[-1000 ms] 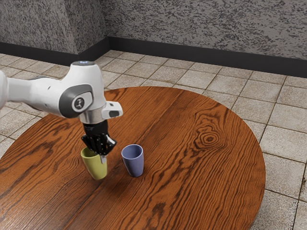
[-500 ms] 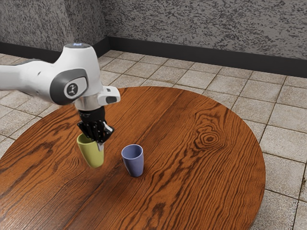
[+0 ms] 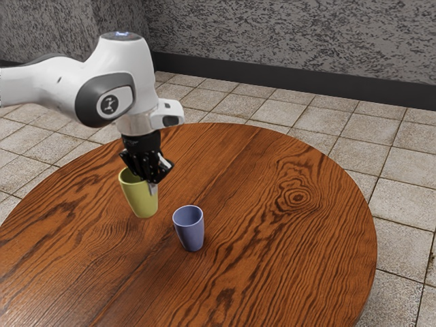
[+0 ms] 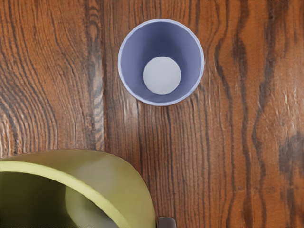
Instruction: Place the left cup onto the right cup
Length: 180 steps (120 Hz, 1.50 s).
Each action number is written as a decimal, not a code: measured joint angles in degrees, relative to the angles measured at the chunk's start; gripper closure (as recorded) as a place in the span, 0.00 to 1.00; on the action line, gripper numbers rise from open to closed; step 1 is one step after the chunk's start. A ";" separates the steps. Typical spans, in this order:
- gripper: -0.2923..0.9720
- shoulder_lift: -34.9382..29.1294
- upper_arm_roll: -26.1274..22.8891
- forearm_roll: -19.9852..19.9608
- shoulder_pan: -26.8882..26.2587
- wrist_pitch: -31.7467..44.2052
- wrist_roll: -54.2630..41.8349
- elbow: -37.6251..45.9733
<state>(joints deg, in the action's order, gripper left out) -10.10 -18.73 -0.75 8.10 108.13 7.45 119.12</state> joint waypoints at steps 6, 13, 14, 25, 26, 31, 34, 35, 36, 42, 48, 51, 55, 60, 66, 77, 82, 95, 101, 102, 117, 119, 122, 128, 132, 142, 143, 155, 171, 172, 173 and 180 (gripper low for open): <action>0.85 0.13 -0.60 0.04 0.06 -0.21 0.09 -0.60; 0.85 0.24 -1.09 0.12 -0.03 -0.46 0.22 -1.35; 0.85 0.26 -1.16 0.17 -0.03 -0.52 0.24 -1.48; 0.85 0.68 -2.25 0.82 -0.08 -1.21 0.52 -3.27; 0.85 0.72 -2.31 0.87 -0.09 -1.28 0.55 -3.41; 0.85 0.93 -2.53 1.08 -0.13 -1.56 0.68 -3.90; 0.85 1.16 -2.66 1.19 -0.09 -1.70 0.75 -4.15; 0.85 1.24 -2.71 1.22 -0.09 -1.74 0.78 -4.22; 0.85 1.30 -2.74 1.25 -0.09 -1.78 0.80 -4.28; 0.85 2.34 -2.88 1.65 -0.18 -2.01 0.93 -5.23; 0.85 3.48 -2.93 2.08 -0.31 -2.20 1.06 -6.11; 0.85 4.13 -2.94 2.26 -0.41 -2.28 1.13 -6.58; 0.85 4.86 -2.95 2.55 -0.51 -2.37 1.21 -7.05; 0.85 5.80 -2.91 2.94 -0.70 -2.45 1.31 -7.77; 0.85 7.02 -2.88 3.38 -0.90 -2.55 1.44 -8.77; 0.85 8.66 -2.83 4.13 -1.12 -2.66 1.65 -9.96; 0.85 9.28 -2.79 4.39 -1.21 -2.68 1.74 -10.39; 0.85 10.98 -2.88 4.90 -1.26 -2.60 1.95 -11.39; 0.85 11.67 -2.87 5.23 -1.31 -2.51 2.04 -11.75; 0.85 11.78 -2.86 5.27 -1.32 -2.49 2.05 -11.82; 0.85 13.26 -2.67 5.79 -1.48 -2.29 2.24 -12.73; 0.85 13.40 -2.63 5.84 -1.50 -2.27 2.27 -12.81; 0.85 13.61 -2.57 5.94 -1.54 -2.24 2.31 -12.93; 0.85 13.98 -2.48 6.19 -1.60 -2.19 2.39 -13.30; 0.85 14.26 -2.45 6.39 -1.64 -2.16 2.44 -13.53; 0.85 14.64 -2.35 6.71 -1.74 -2.09 2.56 -13.75; 0.85 14.67 -2.35 6.73 -1.75 -2.08 2.57 -13.76; 0.85 15.37 -2.32 6.91 -1.86 -1.68 2.69 -13.86; 0.85 16.31 -2.31 7.00 -2.22 -0.99 2.83 -14.17; 0.85 16.34 -2.31 7.01 -2.27 -0.95 2.84 -14.17; 0.85 16.41 -2.31 7.01 -2.33 -0.89 2.85 -14.17; 0.85 16.79 -2.31 7.03 -2.74 -0.55 2.90 -14.20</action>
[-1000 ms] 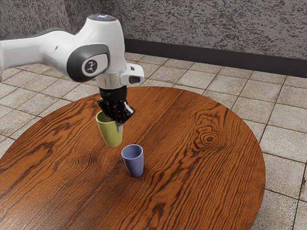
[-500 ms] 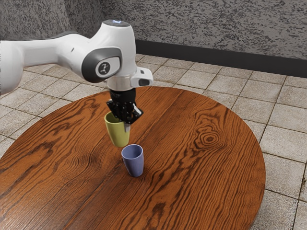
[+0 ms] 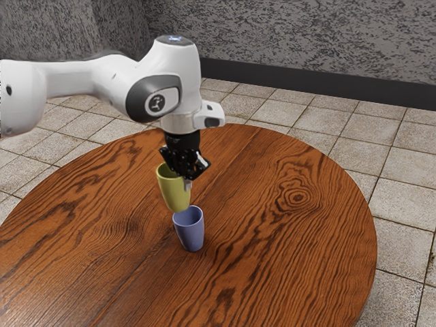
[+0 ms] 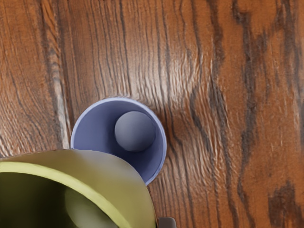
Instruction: Place the left cup onto the right cup
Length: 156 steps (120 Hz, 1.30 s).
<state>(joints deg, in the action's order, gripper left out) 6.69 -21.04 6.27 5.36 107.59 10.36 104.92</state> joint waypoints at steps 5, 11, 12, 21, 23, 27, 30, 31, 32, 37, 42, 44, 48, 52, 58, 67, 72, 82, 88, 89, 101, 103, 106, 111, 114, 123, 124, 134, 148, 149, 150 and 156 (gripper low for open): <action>0.85 0.17 0.00 0.01 -0.18 0.25 0.04 -0.02; 0.85 0.43 0.00 0.02 -0.26 0.50 0.08 -0.04; 0.85 0.46 0.00 0.02 -0.26 0.54 0.09 -0.04; 0.85 0.94 0.02 0.02 -0.30 0.95 0.14 -0.04; 0.85 1.07 0.05 0.02 -0.32 1.04 0.16 -0.04; 0.85 1.25 0.11 0.03 -0.35 1.20 0.18 -0.04; 0.85 1.36 0.14 0.03 -0.36 1.32 0.20 -0.04; 0.85 1.38 0.14 0.03 -0.36 1.35 0.20 -0.04; 0.85 1.41 0.15 0.03 -0.36 1.39 0.21 -0.04; 0.85 1.60 0.21 0.03 -0.42 1.57 0.23 -0.09; 0.85 1.96 0.27 0.03 -0.53 1.77 0.25 -0.29; 0.85 2.10 0.29 0.03 -0.59 1.84 0.26 -0.38; 0.85 2.41 0.36 0.04 -0.68 1.96 0.28 -0.55; 0.85 2.61 0.40 0.05 -0.71 2.09 0.29 -0.64; 0.85 2.99 0.43 0.07 -0.78 2.28 0.31 -0.93; 0.85 3.62 0.48 0.14 -0.89 2.48 0.34 -1.50; 0.85 3.90 0.51 0.26 -0.91 2.56 0.36 -1.67; 0.85 4.24 0.60 0.42 -0.91 2.69 0.39 -1.77; 0.85 4.34 0.66 0.50 -0.88 2.75 0.41 -1.79; 0.85 4.36 0.72 0.51 -0.90 2.76 0.41 -1.79; 0.85 4.49 1.08 0.62 -0.82 2.86 0.45 -1.80; 0.85 4.50 1.10 0.63 -0.80 2.87 0.46 -1.80; 0.85 4.51 1.12 0.65 -0.77 2.88 0.47 -1.78; 0.85 4.63 1.18 0.68 -0.76 2.91 0.49 -1.74; 0.85 4.71 1.27 0.69 -0.80 2.92 0.50 -1.73; 0.85 5.01 1.51 0.72 -0.82 2.95 0.52 -1.72; 0.85 5.04 1.53 0.72 -0.82 2.95 0.52 -1.72; 0.85 5.26 1.66 0.73 -0.84 2.97 0.55 -1.75; 0.85 5.60 1.98 0.74 -0.91 2.99 0.58 -1.80; 0.85 5.63 1.98 0.74 -0.91 2.99 0.58 -1.80; 0.85 5.66 1.99 0.74 -0.91 2.99 0.58 -1.80; 0.85 5.83 2.02 0.74 -0.92 3.04 0.60 -1.80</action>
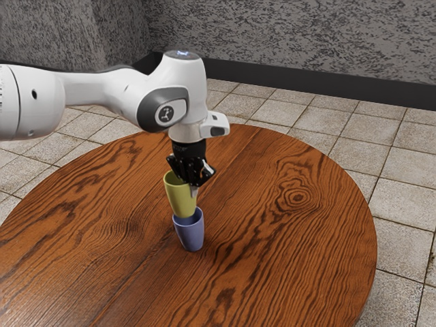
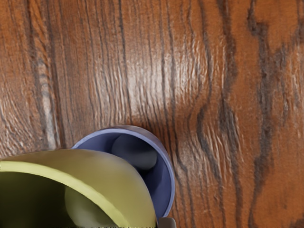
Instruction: Place the left cup onto the right cup
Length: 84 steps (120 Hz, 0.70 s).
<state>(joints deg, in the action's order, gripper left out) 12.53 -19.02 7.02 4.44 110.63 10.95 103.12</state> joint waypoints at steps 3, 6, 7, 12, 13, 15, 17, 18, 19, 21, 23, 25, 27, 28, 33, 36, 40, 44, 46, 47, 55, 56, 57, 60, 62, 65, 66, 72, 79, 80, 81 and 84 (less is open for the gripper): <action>0.85 0.10 0.01 0.00 0.00 0.05 0.01 0.00; 0.85 0.19 0.01 0.01 -0.01 0.09 0.01 0.00; 0.85 0.22 0.01 0.02 -0.01 0.11 0.01 0.00; 0.85 0.47 0.01 0.06 -0.01 0.19 0.02 0.00; 0.85 0.50 0.01 0.07 -0.01 0.21 0.02 0.00; 0.85 0.57 0.02 0.09 -0.01 0.24 0.03 0.00; 0.85 0.64 0.02 0.11 -0.03 0.28 0.03 0.00; 0.85 0.68 0.02 0.11 -0.04 0.30 0.04 0.00; 0.85 0.71 0.02 0.12 -0.05 0.33 0.04 0.00; 0.85 0.78 0.02 0.13 -0.07 0.39 0.04 0.00; 0.85 0.87 0.02 0.15 -0.07 0.45 0.05 0.00; 0.85 0.95 0.02 0.15 -0.07 0.51 0.05 0.00; 0.85 1.03 0.02 0.16 -0.07 0.56 0.06 0.00; 0.85 1.06 0.02 0.17 -0.08 0.59 0.06 0.00; 0.85 1.24 0.02 0.20 -0.09 0.70 0.07 -0.03; 0.85 1.37 0.02 0.21 -0.10 0.76 0.07 -0.08; 0.85 1.51 0.02 0.24 -0.10 0.82 0.08 -0.15; 0.85 1.67 0.03 0.32 -0.11 0.88 0.09 -0.21; 0.85 1.76 0.03 0.35 -0.11 0.91 0.09 -0.24; 0.85 1.81 0.03 0.37 -0.11 0.92 0.09 -0.27; 0.85 2.26 0.03 0.49 -0.11 1.02 0.10 -0.54; 0.85 2.30 0.03 0.50 -0.11 1.03 0.11 -0.56; 0.85 2.34 0.03 0.51 -0.12 1.04 0.11 -0.58; 0.85 2.44 0.03 0.54 -0.13 1.07 0.11 -0.65; 0.85 2.54 0.03 0.56 -0.13 1.08 0.12 -0.69; 0.85 2.66 0.05 0.58 -0.14 1.10 0.12 -0.77; 0.85 2.69 0.06 0.59 -0.14 1.10 0.12 -0.81; 0.85 3.00 0.08 0.65 -0.25 1.12 0.13 -1.19; 0.85 3.38 0.11 0.69 -0.34 1.13 0.14 -1.61; 0.85 3.43 0.11 0.70 -0.35 1.14 0.15 -1.65; 0.85 3.47 0.11 0.70 -0.35 1.14 0.15 -1.69; 0.85 3.55 0.11 0.71 -0.36 1.14 0.15 -1.78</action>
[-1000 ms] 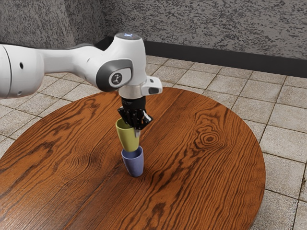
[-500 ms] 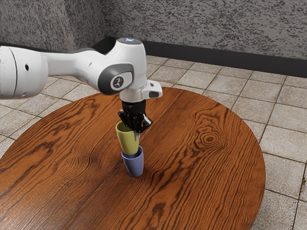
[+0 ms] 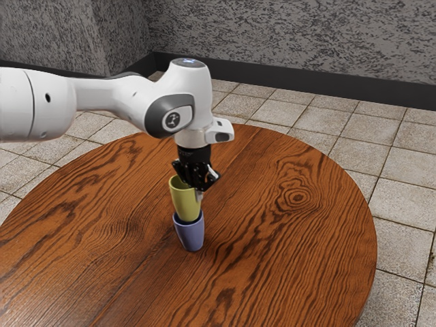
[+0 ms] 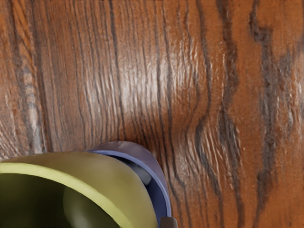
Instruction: Place the left cup onto the right cup
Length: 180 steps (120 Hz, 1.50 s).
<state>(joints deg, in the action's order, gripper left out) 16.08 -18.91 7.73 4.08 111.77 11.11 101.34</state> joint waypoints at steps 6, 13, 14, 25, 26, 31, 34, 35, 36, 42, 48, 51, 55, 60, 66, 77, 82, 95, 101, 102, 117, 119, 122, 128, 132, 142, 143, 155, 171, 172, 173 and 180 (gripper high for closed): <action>0.85 0.14 0.00 0.02 -0.03 0.01 0.01 -0.15; 0.85 0.31 0.01 0.03 -0.18 0.01 0.02 -0.37; 0.85 0.34 0.01 0.03 -0.20 0.02 0.02 -0.39; 0.85 0.47 0.01 0.04 -0.35 0.02 0.04 -0.48; 0.85 0.47 0.01 0.03 -0.35 0.02 0.04 -0.49; 0.85 0.49 0.01 0.03 -0.36 0.03 0.06 -0.50; 0.85 0.49 0.01 0.02 -0.37 0.03 0.09 -0.50; 0.85 0.49 0.01 0.01 -0.37 0.03 0.10 -0.50; 0.85 0.49 0.01 0.01 -0.37 0.03 0.11 -0.50; 0.85 0.49 -0.05 0.00 -0.37 0.03 0.17 -0.48; 0.85 0.50 -0.07 -0.04 -0.37 0.03 0.23 -0.44; 0.85 0.46 -0.07 -0.08 -0.37 0.02 0.30 -0.42; 0.84 0.43 -0.08 -0.14 -0.37 -0.03 0.43 -0.38; 0.80 0.33 -0.08 -0.27 -0.37 -0.15 0.63 -0.31; 0.75 0.27 -0.08 -0.48 -0.37 -0.28 0.87 -0.18; 0.64 0.13 -0.08 -0.90 -0.37 -0.46 1.29 0.10; 0.60 0.07 -0.08 -1.04 -0.37 -0.51 1.47 0.15; 0.52 -0.09 -0.08 -1.30 -0.37 -0.62 1.87 0.28; 0.49 -0.16 -0.08 -1.36 -0.37 -0.65 2.03 0.34; 0.49 -0.16 -0.08 -1.37 -0.37 -0.66 2.06 0.34; 0.44 -0.31 -0.08 -1.45 -0.37 -0.73 2.52 0.44; 0.44 -0.33 -0.08 -1.45 -0.37 -0.74 2.58 0.44; 0.43 -0.35 -0.10 -1.46 -0.36 -0.75 2.66 0.45; 0.43 -0.41 -0.14 -1.47 -0.37 -0.77 2.82 0.46; 0.42 -0.48 -0.15 -1.47 -0.37 -0.79 2.91 0.46; 0.41 -0.65 -0.16 -1.48 -0.36 -0.86 3.18 0.46; 0.41 -0.67 -0.16 -1.48 -0.36 -0.87 3.21 0.46; 0.40 -1.55 -0.23 -1.49 -0.36 -1.24 3.59 0.44; 0.39 -3.86 -0.38 -1.49 -0.14 -2.24 4.12 0.53; 0.39 -3.99 -0.39 -1.49 -0.13 -2.30 4.15 0.54; 0.39 -4.18 -0.41 -1.49 -0.12 -2.36 4.18 0.58; 0.39 -5.26 -0.48 -1.49 -0.16 -2.81 4.38 0.73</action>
<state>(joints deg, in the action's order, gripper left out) 10.82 -19.38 6.24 3.91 108.96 15.49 102.07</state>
